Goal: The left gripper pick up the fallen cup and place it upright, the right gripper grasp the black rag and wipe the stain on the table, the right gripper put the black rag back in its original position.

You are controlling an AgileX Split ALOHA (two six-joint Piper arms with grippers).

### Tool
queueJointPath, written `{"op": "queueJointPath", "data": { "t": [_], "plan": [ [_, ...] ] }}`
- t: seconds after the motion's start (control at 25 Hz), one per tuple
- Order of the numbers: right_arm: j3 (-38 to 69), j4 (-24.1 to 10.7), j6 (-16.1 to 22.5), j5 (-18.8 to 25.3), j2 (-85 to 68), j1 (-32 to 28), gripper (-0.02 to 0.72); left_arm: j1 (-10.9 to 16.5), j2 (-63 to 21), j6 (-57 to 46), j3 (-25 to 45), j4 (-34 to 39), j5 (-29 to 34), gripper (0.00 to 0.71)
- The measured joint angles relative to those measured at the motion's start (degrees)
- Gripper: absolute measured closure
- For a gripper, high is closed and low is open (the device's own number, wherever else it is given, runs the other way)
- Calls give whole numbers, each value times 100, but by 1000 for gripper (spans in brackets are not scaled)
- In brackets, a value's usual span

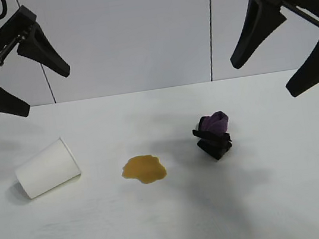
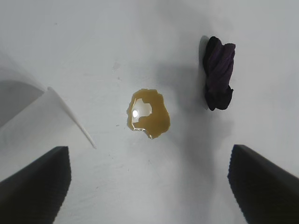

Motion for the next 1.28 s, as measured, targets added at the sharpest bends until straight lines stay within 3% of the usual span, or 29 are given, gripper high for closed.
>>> {"op": "queueJointPath", "data": {
  "t": [1.28],
  "plan": [
    [0,1,-16,-85,0,0,144,0,0,-56,0,-16,-29,50]
  ]
}}
